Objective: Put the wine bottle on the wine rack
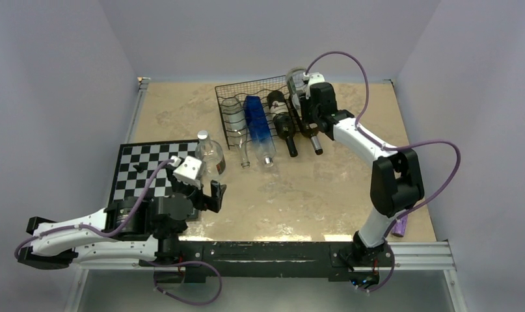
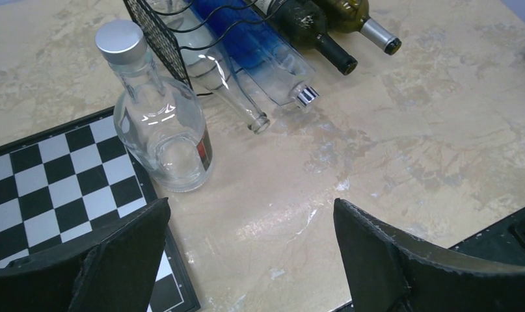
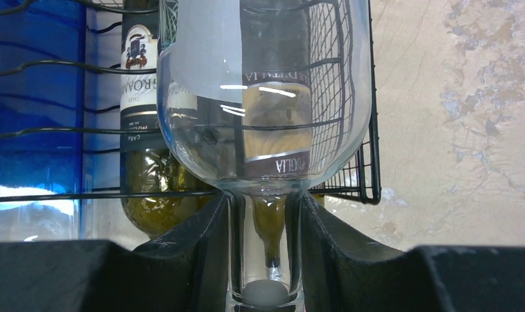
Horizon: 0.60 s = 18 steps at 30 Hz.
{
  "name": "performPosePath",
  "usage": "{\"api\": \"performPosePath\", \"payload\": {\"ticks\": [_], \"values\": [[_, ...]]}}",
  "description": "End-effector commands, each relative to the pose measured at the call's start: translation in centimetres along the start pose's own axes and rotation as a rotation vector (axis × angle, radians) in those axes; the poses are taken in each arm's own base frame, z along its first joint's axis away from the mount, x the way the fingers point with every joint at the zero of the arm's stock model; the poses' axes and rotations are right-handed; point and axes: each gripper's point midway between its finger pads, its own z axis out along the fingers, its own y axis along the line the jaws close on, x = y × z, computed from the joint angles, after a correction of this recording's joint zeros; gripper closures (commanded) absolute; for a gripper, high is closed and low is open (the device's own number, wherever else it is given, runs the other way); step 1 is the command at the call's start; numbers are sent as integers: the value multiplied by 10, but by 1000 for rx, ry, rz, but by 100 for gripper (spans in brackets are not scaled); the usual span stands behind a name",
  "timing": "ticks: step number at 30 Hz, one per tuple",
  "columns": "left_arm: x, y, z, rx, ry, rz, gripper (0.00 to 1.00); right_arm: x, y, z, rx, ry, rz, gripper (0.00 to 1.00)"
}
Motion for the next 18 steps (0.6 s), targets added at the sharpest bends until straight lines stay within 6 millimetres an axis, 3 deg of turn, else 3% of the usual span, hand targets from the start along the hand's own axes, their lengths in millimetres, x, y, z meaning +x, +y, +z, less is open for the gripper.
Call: {"api": "performPosePath", "payload": {"ticks": [1, 3, 6, 8, 9, 10, 14, 18], "values": [[-23, 4, 2, -58, -58, 10, 1, -129, -7, -33, 23, -401, 80, 100], [-24, 2, 3, -59, -59, 22, 1, -124, -8, -28, 29, -375, 76, 95], [-25, 2, 3, -55, -61, 24, 1, -118, -8, -25, 32, -355, 72, 51], [-25, 3, 2, -51, -65, 18, 1, -119, -7, -30, 18, -361, 70, 26], [-25, 4, 1, -46, -66, 15, 1, -120, -6, -35, 11, -367, 65, 19], [-26, 4, 0, -41, -70, 7, 1, -121, -7, -39, 11, -373, 66, 4], [-28, 8, -4, -23, -77, -10, 1, -134, -5, -73, -37, -407, 85, 1], [-33, 13, -12, 1, -93, -41, 1, -139, 24, -118, -204, -388, 50, 1]]}}
